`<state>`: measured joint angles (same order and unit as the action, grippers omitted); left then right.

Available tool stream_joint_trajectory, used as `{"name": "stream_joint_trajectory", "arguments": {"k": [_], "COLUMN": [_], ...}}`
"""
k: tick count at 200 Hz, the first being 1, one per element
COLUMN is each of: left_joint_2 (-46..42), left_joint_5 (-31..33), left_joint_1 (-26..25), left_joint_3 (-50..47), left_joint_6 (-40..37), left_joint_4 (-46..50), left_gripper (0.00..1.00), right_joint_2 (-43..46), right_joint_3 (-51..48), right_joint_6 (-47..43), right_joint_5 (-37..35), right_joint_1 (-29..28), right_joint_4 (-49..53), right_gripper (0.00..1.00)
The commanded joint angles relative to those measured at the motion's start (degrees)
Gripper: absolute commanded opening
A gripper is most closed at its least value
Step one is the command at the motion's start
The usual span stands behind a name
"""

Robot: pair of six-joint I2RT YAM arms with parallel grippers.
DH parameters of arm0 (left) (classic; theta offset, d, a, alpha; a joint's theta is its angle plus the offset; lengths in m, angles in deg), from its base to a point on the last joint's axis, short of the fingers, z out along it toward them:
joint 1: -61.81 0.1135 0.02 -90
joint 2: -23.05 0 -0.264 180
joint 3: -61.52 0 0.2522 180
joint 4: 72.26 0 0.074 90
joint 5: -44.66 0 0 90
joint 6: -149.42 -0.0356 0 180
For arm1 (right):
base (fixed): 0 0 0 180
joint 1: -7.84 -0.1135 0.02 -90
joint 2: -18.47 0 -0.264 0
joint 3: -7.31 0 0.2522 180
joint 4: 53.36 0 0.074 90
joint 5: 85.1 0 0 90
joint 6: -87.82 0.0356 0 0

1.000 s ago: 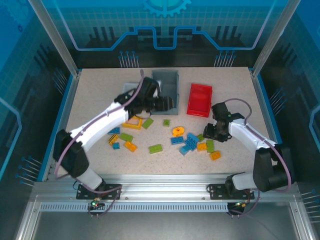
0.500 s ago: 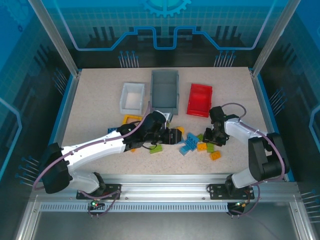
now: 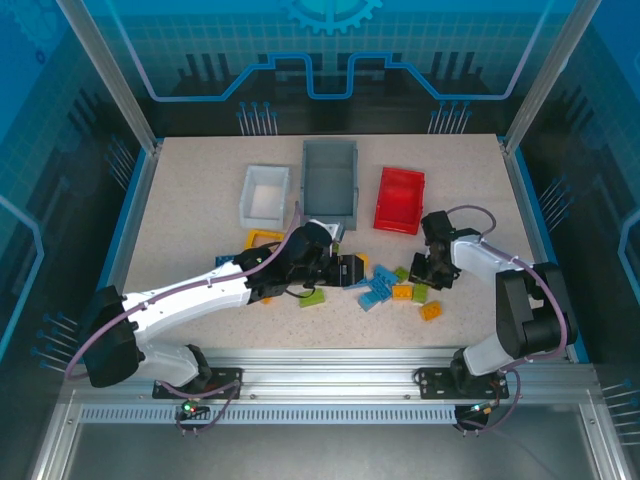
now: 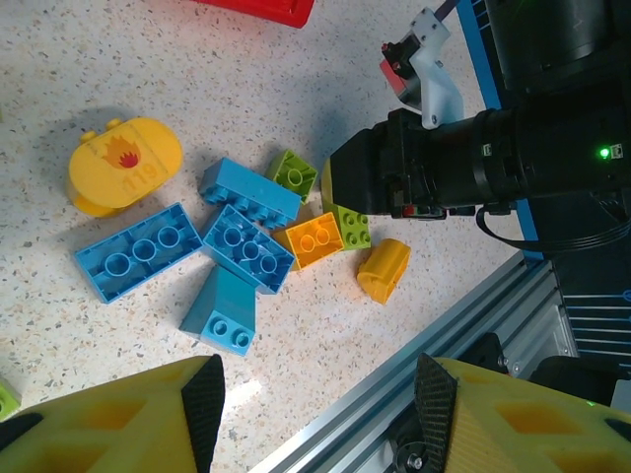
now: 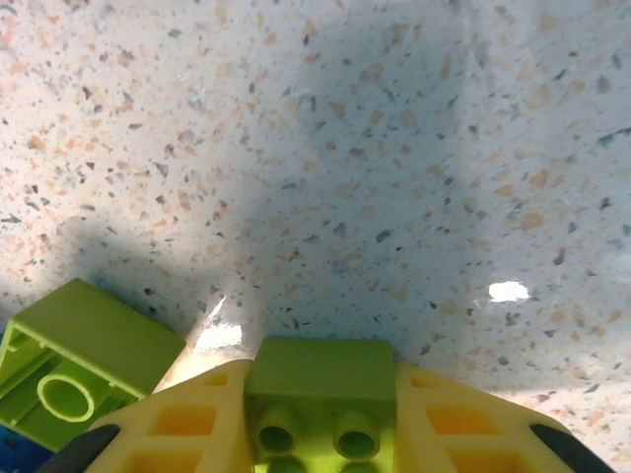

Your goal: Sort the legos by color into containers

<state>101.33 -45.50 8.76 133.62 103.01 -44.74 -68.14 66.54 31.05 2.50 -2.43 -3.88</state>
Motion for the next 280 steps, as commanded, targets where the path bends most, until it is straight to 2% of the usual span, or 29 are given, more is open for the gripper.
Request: {"name": "stream_joint_trajectory", "arguments": {"k": [1,28,46,89,123,147,166,183,200,231,259,280], "left_joint_2": [-1.78,-4.04,-5.24,-4.72,-5.53,-6.79,-8.45,-9.55,-10.42,-9.83,-6.2,-2.09], "left_joint_5": [2.36,6.34,6.93,6.75,9.92,11.81,12.68,12.5,10.61,10.26,10.23,9.92], "left_joint_1": [-0.38,0.37,2.17,6.56,9.49,12.82,16.47,20.68,24.9,29.27,31.98,33.58], "left_joint_3": [1.6,2.97,3.73,8.13,9.6,7.98,5.22,2.07,-1.83,-7.85,-10.62,-10.88], "left_joint_6": [-0.73,-1.65,-1.92,-4.82,-4.81,-2.41,0.1,2.87,6.36,13.72,20.54,25.17], "left_joint_4": [0.4,3.05,3.47,5.18,10.01,15.65,19.8,23.22,23.6,20.95,15.25,10.74], "left_gripper": [0.57,0.58,0.59,0.6,0.61,0.6,0.59,0.58,0.53,0.46,0.46,0.47], "right_joint_2": [2.55,7.39,6.27,-10.72,-25.33,-31.61,-32.75,-31.35,-28.32,-19.62,-5.99,2.99], "right_joint_3": [2.29,8.41,14.23,33.15,47.68,53.48,54.54,54.55,54.06,51.14,39.54,29.51], "right_joint_6": [-0.07,-1.36,-2.58,-3.26,-3.38,-2.49,-1.93,-1.93,-2.19,-1.64,-3.73,-9.17], "right_joint_5": [-3.67,-6.86,-8.11,-8.14,-10.67,-10.44,-9.54,-9.32,-9.73,-13.77,-15.11,-7.16], "right_joint_1": [0.97,-0.52,-2.33,-3.36,-3.36,-3.15,-3.31,-4.03,-5.1,-7.79,-13.1,-17.88], "right_joint_4": [1.15,2.77,2.82,3.14,6.65,8.68,8.67,8.58,8.41,9.11,0.97,-8.9], "right_gripper": [0.2,0.19,0.2,0.19,0.19,0.27,0.4,0.48,0.5,0.5,0.5,0.51]}}
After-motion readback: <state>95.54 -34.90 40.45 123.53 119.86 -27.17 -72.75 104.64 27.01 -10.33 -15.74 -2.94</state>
